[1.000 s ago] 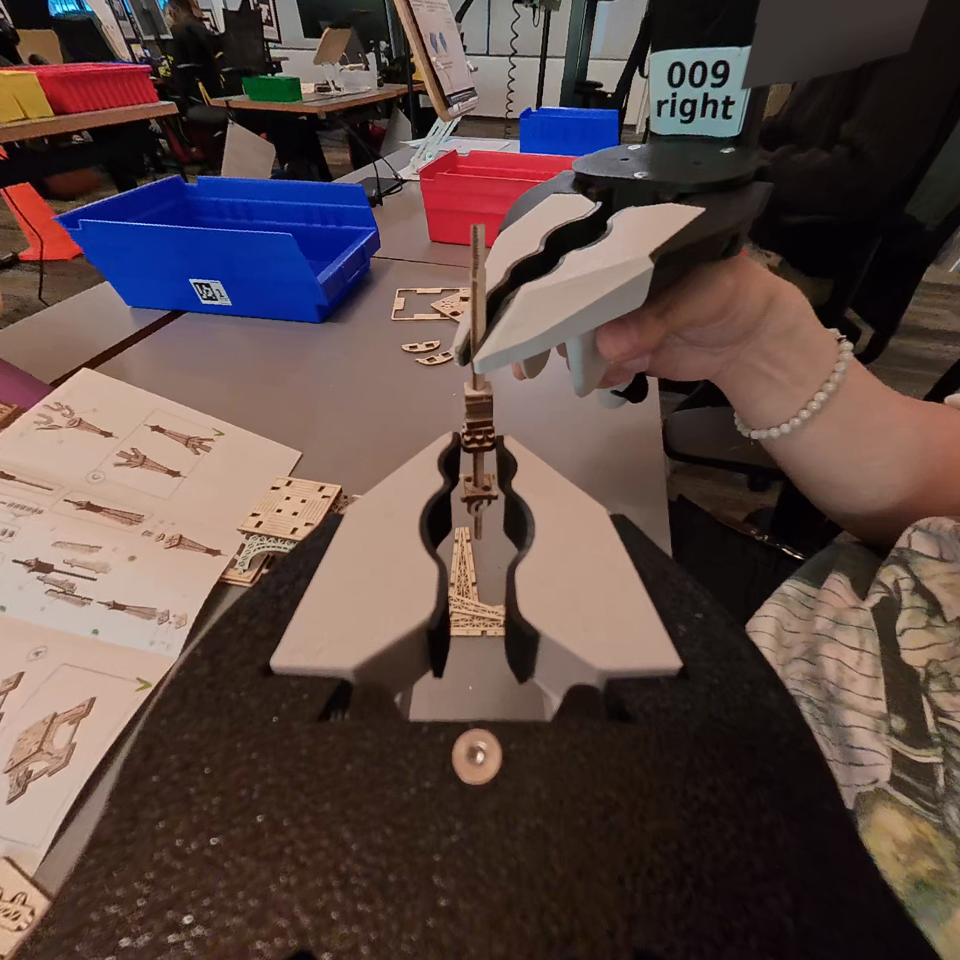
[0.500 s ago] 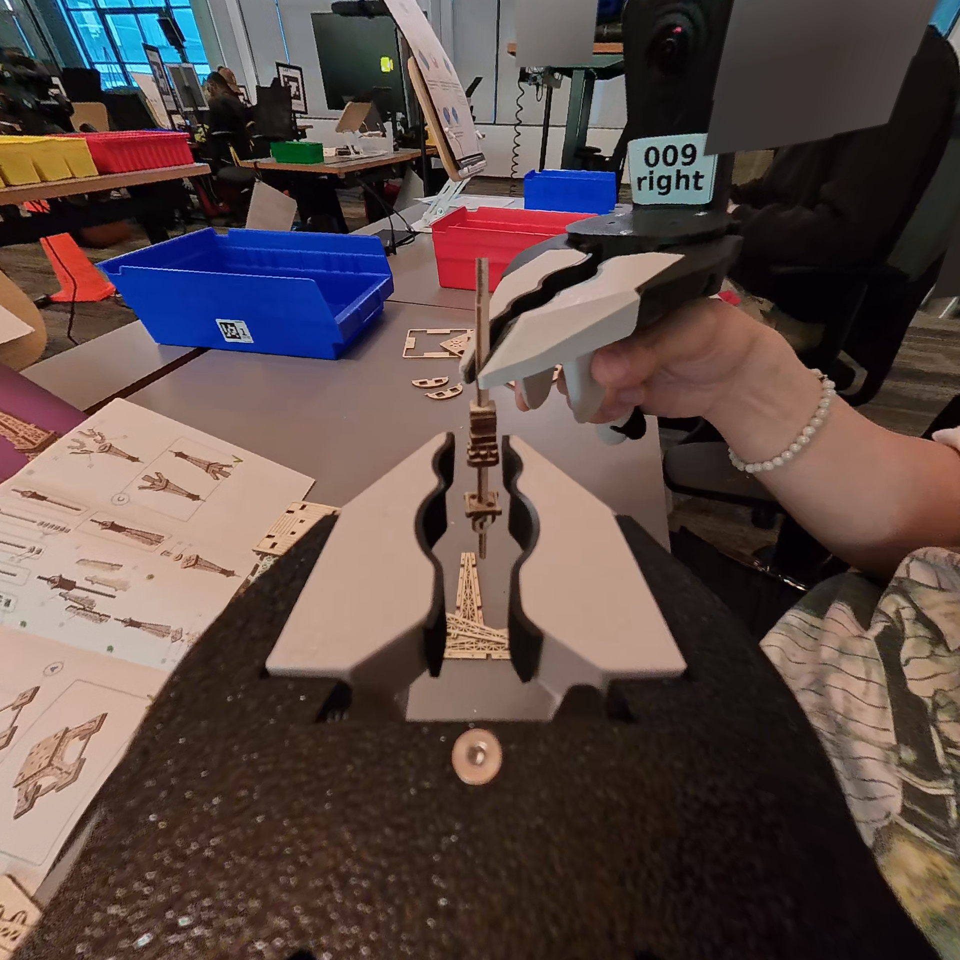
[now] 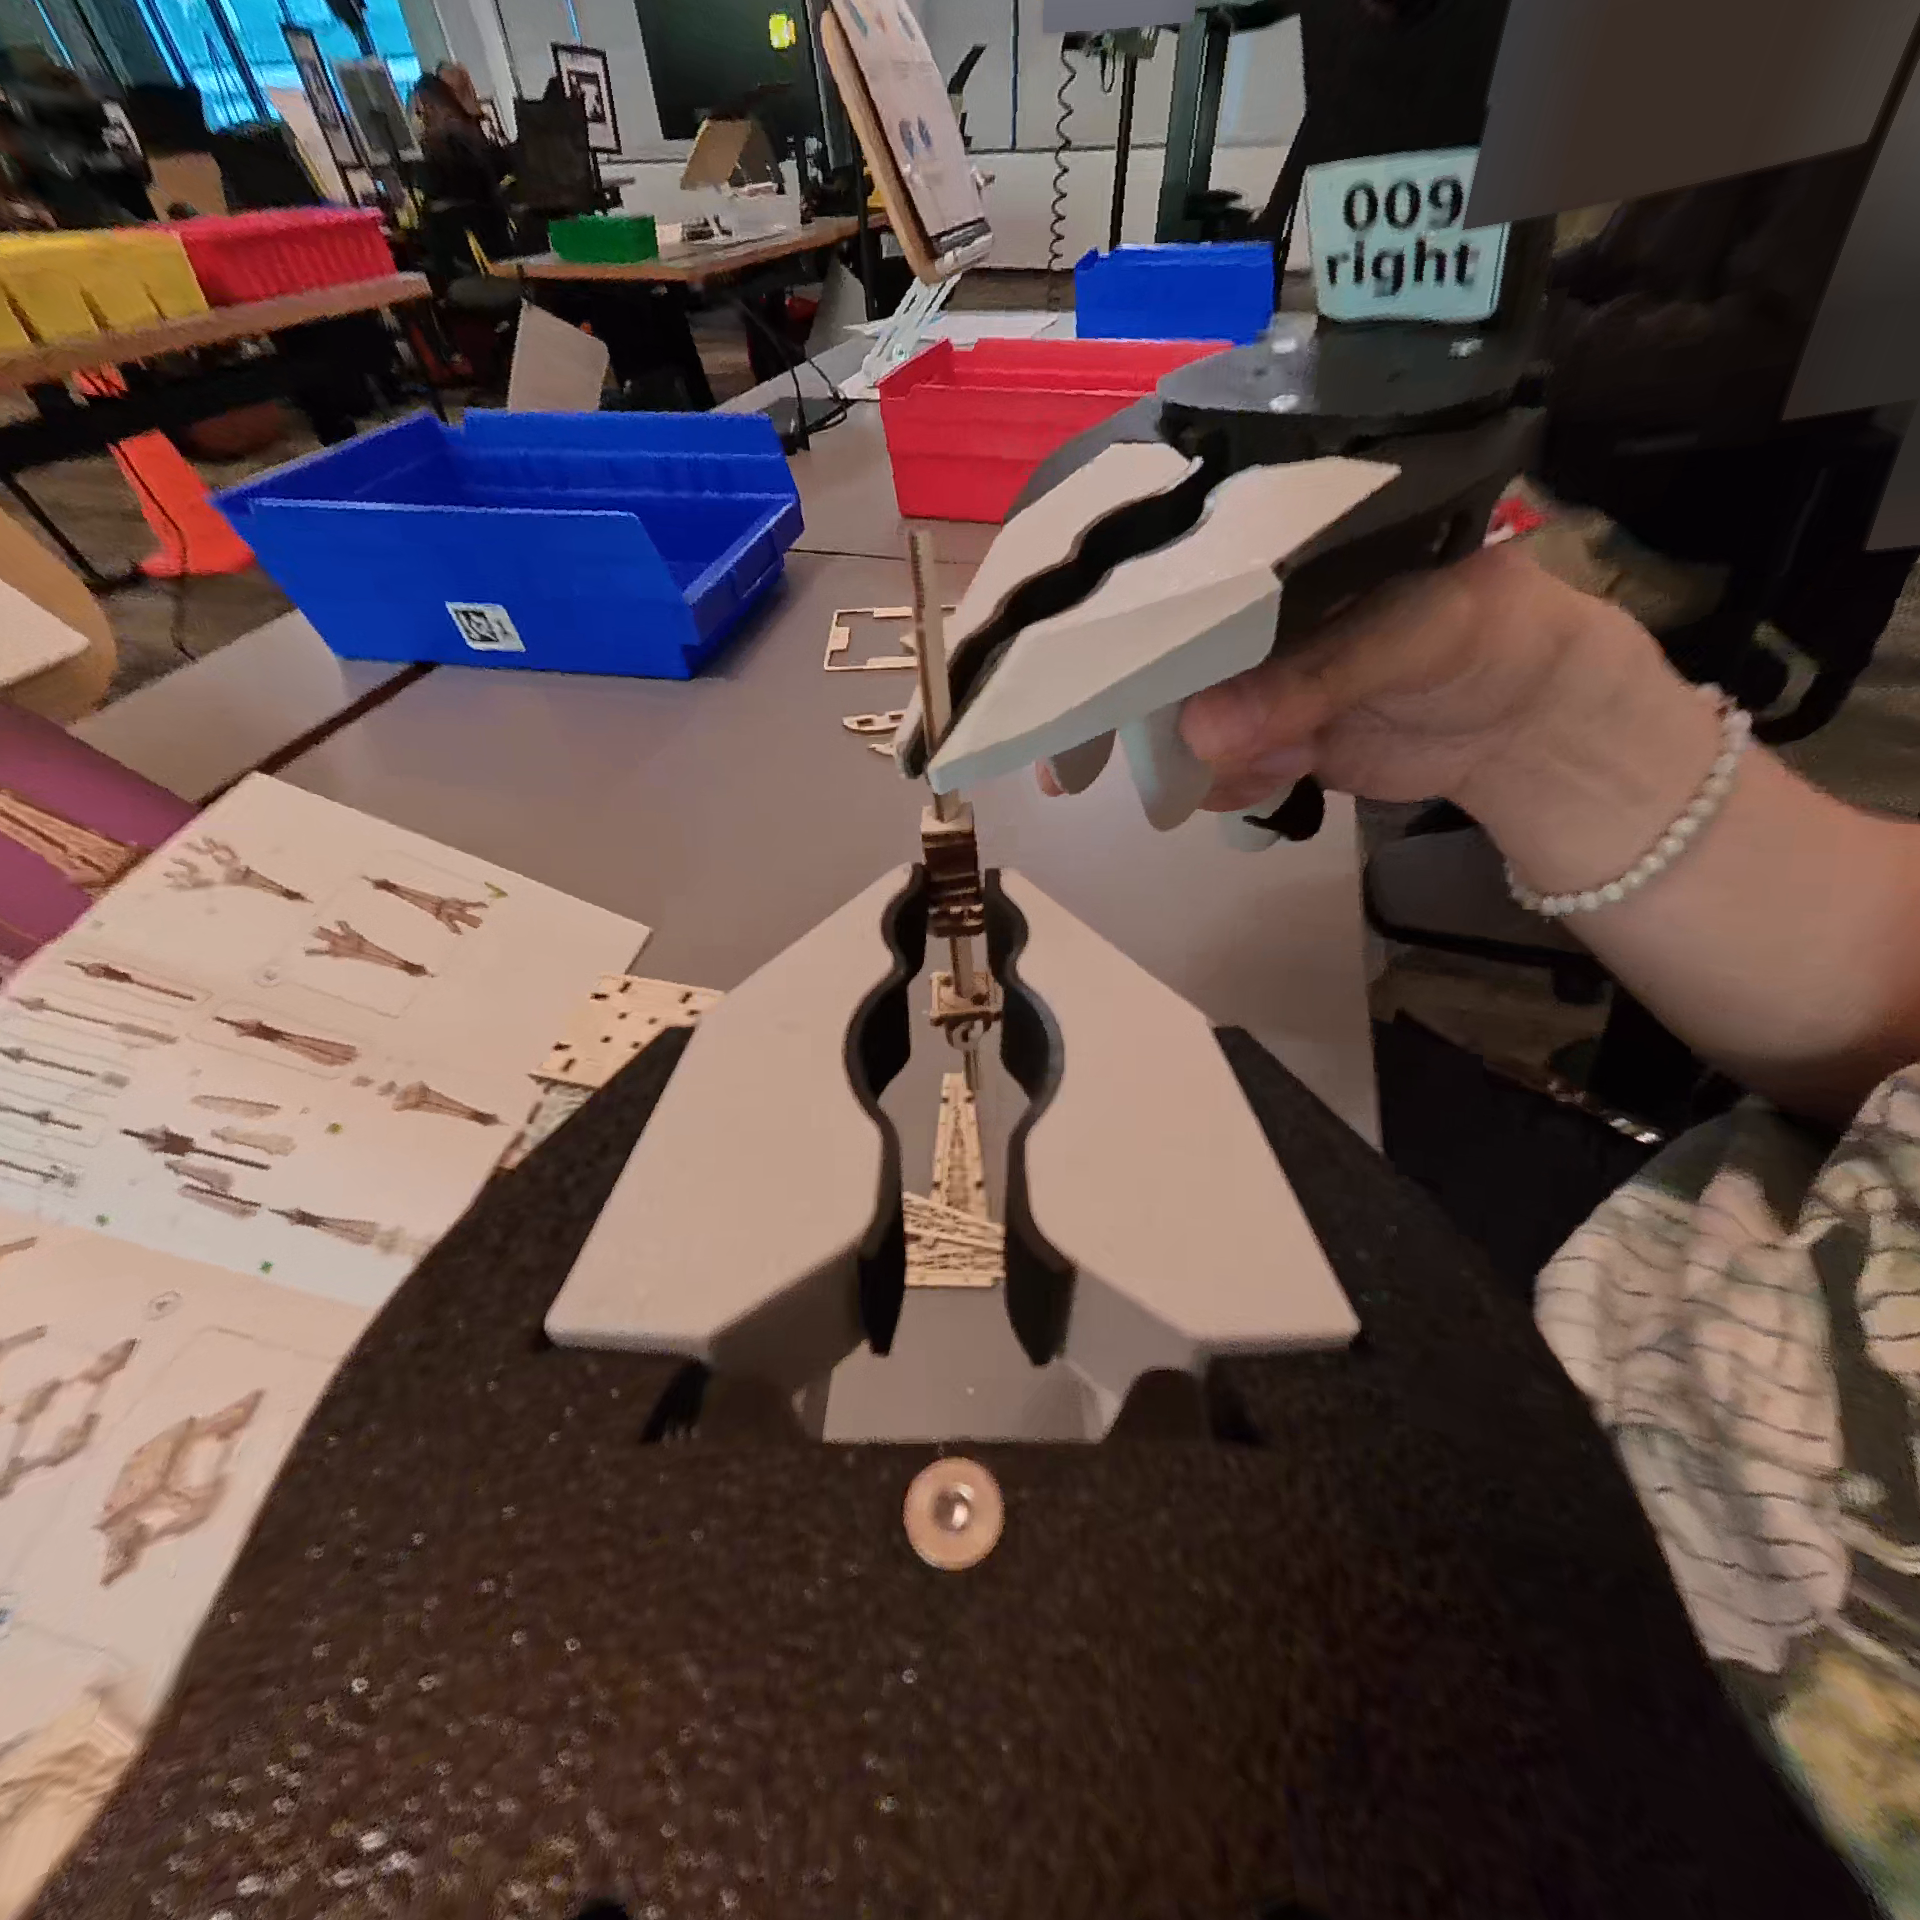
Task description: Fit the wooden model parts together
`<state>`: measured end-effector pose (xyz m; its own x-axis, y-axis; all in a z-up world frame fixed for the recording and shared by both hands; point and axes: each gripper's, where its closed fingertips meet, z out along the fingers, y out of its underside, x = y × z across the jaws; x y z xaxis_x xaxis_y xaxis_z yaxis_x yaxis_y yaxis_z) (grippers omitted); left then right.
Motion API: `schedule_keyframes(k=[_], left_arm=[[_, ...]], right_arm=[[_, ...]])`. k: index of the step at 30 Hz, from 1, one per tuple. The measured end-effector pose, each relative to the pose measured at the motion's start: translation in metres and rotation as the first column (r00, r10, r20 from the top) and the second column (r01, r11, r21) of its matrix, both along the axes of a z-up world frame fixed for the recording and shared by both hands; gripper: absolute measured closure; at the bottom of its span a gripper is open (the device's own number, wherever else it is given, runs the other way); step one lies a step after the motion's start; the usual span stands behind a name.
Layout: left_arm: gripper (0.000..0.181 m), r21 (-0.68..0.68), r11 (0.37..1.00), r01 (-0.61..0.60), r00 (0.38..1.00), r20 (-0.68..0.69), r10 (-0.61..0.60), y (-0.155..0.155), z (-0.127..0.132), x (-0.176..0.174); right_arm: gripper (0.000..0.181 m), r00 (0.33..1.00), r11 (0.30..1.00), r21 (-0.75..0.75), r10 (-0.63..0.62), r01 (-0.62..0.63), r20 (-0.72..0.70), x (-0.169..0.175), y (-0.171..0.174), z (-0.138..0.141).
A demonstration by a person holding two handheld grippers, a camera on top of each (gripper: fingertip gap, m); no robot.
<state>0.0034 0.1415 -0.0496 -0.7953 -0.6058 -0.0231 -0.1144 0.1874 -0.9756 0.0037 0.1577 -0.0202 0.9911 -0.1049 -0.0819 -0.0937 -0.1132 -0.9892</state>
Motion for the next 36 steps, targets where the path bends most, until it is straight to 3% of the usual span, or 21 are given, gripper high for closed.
schedule_keyframes(k=[4,7,14,17,20,29,31,36], left_arm=[[0.173,-0.038,0.999,0.027,1.0,-0.015,-0.027,0.0,-0.001,-0.001],[0.161,-0.054,0.997,0.05,0.999,0.011,-0.05,-0.002,0.002,-0.005],[0.168,-0.115,0.991,0.072,0.997,0.005,-0.072,0.002,0.008,-0.007],[0.151,-0.064,0.997,0.036,0.999,0.014,-0.035,0.006,0.004,-0.004],[0.161,-0.007,1.0,0.023,0.999,0.037,-0.023,0.008,0.0,-0.004],[0.161,-0.138,0.983,0.12,0.993,-0.001,-0.121,-0.006,0.006,-0.012],[0.17,-0.139,0.983,0.117,0.993,0.004,-0.117,-0.006,0.006,-0.011],[0.17,-0.131,0.985,0.11,0.994,0.007,-0.11,-0.005,0.005,-0.01]], right_arm=[[0.181,1.0,1.0,-0.004,0.004,-0.004,-0.019,0.0,0.0,-0.002],[0.181,0.999,1.0,0.029,0.004,-0.003,-0.045,0.002,0.0,0.002],[0.181,0.997,0.997,0.061,0.046,-0.042,-0.069,-0.004,0.0,0.007],[0.181,0.996,0.996,0.079,0.046,-0.041,-0.074,-0.003,-0.001,0.01],[0.181,0.996,0.996,0.085,0.046,-0.04,-0.072,-0.002,-0.003,0.013],[0.181,0.993,0.99,0.113,0.096,-0.088,-0.07,-0.012,0.0,0.017],[0.181,0.992,0.989,0.115,0.104,-0.096,-0.067,-0.014,0.001,0.018],[0.181,0.993,0.989,0.112,0.103,-0.096,-0.062,-0.013,0.001,0.016]])
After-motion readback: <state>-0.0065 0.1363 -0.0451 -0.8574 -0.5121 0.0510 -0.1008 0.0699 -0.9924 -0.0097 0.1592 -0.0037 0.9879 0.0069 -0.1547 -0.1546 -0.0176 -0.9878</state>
